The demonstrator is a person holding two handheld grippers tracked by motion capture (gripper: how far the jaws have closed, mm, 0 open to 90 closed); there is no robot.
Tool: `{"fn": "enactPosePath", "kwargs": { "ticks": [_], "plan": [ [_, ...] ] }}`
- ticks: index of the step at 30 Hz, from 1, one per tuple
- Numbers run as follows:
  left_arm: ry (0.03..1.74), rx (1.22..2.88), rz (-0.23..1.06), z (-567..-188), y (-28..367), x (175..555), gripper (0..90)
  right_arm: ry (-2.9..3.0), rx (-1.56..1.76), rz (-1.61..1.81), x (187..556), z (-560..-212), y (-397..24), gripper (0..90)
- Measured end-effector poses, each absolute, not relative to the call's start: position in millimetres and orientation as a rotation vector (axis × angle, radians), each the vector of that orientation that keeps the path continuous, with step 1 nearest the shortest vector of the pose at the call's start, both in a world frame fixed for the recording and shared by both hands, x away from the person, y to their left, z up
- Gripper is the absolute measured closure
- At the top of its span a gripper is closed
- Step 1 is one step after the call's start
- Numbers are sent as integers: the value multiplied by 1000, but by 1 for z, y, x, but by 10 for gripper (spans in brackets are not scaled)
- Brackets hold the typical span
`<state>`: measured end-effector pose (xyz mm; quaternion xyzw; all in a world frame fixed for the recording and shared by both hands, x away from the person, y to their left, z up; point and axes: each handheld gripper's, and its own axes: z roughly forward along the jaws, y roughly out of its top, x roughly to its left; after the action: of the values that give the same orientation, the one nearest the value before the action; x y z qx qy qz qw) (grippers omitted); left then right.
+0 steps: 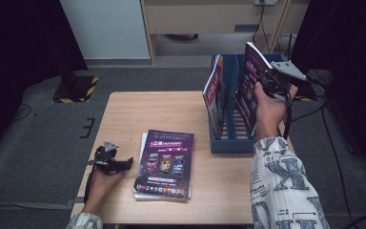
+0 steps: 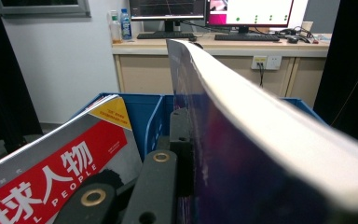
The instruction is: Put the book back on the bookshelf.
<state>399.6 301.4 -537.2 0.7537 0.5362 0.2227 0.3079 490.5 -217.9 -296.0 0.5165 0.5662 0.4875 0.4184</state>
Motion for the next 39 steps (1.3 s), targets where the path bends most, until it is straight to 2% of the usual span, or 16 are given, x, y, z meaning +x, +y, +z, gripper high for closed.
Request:
{"fn": "enactPosePath", "kwargs": {
  "ticks": [39],
  "plan": [
    [1423,1994,591,-537,301,399,4,1373,1296,1231,513,-343,-207,826]
  ]
}}
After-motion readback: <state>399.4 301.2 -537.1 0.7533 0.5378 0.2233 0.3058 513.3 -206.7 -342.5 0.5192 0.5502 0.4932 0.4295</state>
